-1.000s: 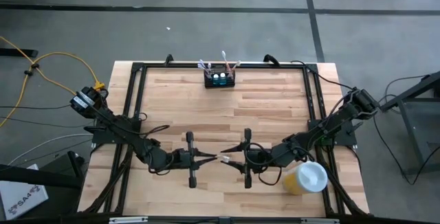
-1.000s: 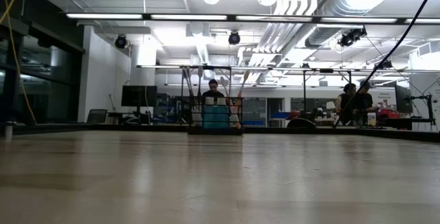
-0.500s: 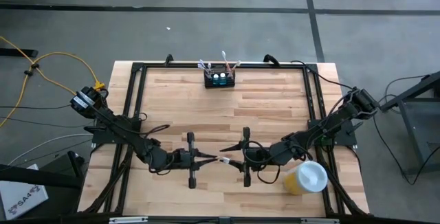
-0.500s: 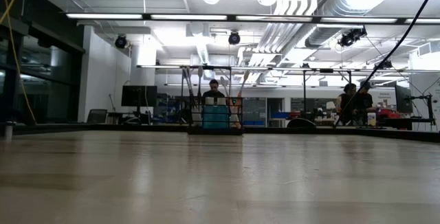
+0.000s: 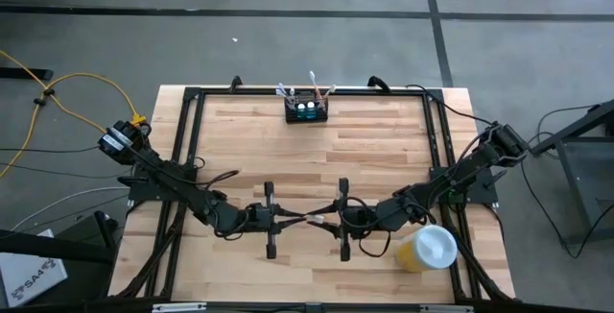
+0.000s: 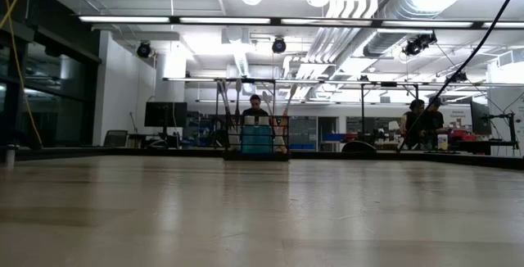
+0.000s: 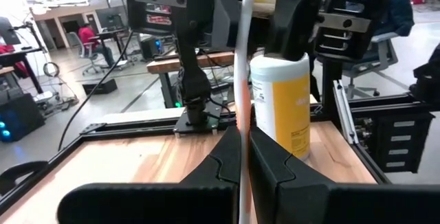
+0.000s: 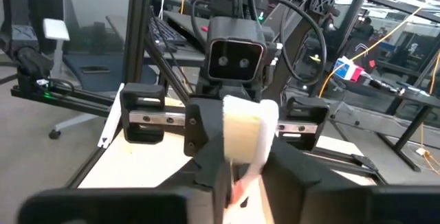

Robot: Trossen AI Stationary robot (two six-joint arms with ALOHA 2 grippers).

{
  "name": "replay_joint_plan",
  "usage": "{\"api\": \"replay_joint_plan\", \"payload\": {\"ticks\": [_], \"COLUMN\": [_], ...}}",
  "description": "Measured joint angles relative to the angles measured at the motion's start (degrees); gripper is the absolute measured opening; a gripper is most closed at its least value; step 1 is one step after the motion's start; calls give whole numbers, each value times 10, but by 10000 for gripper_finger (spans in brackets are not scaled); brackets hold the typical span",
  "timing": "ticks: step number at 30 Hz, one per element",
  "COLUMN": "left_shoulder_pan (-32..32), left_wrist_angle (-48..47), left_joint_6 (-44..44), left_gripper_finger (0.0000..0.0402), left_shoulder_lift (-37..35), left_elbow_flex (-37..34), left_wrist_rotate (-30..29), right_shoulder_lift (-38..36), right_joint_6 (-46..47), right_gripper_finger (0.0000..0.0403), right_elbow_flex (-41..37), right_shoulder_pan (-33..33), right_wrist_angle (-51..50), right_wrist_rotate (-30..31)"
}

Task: Pick & Place toothbrushing station
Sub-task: Put the orange toothbrush into the wire organizer

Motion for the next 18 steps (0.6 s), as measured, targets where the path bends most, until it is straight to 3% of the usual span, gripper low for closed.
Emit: {"api": "replay_joint_plan", "payload": {"ticks": [5, 8, 18], "left_shoulder_pan": [0, 0, 0], "left_wrist_angle": [-2, 0, 7], "left_joint_6": [2, 4, 10], "left_gripper_finger": [1, 1, 1], "left_shoulder_lift": [0, 0, 0], "left_elbow_flex": [0, 0, 0], "left_wrist_rotate": [2, 2, 1], "right_shoulder_lift": [0, 0, 0], "right_joint_6": [0, -1, 0], "right_gripper_finger": [23, 12, 78], "right_elbow_flex": [0, 0, 0], "right_shoulder_pan": [0, 0, 0], "right_wrist_angle": [-11, -11, -18], "right_wrist_rotate": [-1, -1, -2]}}
